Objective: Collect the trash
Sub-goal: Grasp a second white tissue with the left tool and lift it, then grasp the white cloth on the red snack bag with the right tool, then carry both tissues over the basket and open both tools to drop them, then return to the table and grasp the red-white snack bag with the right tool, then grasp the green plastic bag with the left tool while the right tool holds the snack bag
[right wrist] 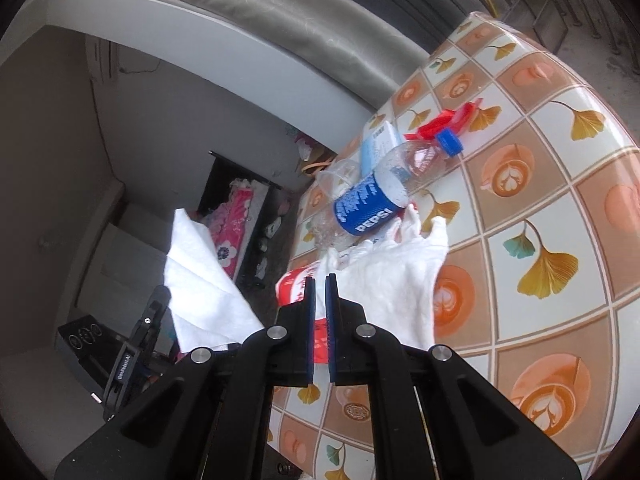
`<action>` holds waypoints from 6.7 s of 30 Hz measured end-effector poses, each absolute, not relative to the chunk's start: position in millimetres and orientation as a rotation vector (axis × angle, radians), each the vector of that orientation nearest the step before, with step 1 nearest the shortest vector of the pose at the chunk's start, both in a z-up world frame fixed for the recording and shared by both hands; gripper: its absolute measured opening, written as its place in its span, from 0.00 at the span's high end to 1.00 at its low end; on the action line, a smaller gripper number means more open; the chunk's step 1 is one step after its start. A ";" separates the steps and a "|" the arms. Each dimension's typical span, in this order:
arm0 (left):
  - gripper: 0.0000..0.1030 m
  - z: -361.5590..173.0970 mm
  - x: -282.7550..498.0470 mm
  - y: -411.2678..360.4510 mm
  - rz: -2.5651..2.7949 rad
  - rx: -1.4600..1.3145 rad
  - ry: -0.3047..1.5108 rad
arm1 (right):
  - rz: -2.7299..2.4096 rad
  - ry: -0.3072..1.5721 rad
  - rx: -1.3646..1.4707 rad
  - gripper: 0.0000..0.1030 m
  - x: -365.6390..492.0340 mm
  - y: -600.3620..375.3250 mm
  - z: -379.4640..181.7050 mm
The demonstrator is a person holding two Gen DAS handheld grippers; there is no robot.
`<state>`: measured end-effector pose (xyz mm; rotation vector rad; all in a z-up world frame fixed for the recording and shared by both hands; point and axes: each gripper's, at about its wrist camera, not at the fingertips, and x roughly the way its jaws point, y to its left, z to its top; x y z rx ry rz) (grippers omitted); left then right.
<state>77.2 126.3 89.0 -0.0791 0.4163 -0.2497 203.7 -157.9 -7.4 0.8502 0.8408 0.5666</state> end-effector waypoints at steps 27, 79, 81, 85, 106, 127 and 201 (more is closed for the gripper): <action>1.00 70.0 84.1 148.7 -0.214 -0.151 0.465 | 0.516 0.843 0.284 0.98 202.8 -67.0 3.2; 1.00 113.1 63.2 -41.3 -0.754 -0.124 0.452 | -0.007 0.426 0.713 0.94 11.5 -338.6 57.1; 1.00 106.2 69.3 -80.1 -0.836 -0.100 0.490 | -0.088 0.425 0.761 0.94 -11.0 -365.9 42.4; 1.00 83.7 84.7 -164.9 -0.989 -0.051 0.601 | -0.242 0.429 0.855 0.94 -46.9 -410.9 8.4; 0.75 -131.8 138.3 -495.8 -1.063 0.206 1.118 | -0.531 0.487 1.275 0.88 -60.8 -578.0 -189.5; 0.37 9.0 109.3 -338.6 -0.976 0.164 0.881 | -0.468 0.387 1.291 0.35 -93.3 -511.9 -148.8; 0.37 -54.1 165.6 183.4 -0.292 -0.481 0.912 | 0.482 0.880 1.232 0.70 150.8 -225.5 -59.0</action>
